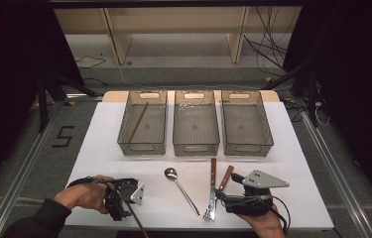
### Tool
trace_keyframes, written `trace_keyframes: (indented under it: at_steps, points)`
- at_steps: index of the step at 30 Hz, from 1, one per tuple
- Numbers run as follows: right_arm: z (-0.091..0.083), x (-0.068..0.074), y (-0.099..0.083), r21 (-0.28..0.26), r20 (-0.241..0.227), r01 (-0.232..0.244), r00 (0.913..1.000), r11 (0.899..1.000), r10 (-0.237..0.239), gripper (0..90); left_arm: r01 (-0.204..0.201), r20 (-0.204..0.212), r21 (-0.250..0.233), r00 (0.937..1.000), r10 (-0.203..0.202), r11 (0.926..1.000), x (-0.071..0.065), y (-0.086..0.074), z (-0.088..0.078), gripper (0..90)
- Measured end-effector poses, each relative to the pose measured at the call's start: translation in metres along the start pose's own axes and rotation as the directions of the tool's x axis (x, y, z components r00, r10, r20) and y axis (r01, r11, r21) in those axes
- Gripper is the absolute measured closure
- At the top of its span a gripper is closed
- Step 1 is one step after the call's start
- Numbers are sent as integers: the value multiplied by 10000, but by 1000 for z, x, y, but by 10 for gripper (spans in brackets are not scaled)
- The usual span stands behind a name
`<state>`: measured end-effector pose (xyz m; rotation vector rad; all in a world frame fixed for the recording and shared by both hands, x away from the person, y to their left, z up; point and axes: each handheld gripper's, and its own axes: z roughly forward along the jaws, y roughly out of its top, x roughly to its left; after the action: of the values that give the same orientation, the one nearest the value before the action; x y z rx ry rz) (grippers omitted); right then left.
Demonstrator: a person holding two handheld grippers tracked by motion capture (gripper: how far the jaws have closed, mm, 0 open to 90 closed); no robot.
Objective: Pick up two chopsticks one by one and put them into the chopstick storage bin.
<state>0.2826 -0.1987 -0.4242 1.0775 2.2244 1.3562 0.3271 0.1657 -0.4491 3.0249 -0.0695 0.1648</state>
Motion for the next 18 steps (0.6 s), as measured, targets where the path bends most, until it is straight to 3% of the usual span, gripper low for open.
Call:
trace_keyframes:
  at_steps: [14,18]
  points:
    - [-1,-1,0,44,14,-38,10000,10000,38,258,-782,294,448,9966,769,9959,-2,6,7,477]
    - [-1,-1,0,34,18,-48,10000,10000,48,258,-716,353,510,9969,698,9961,-2,6,10,501]
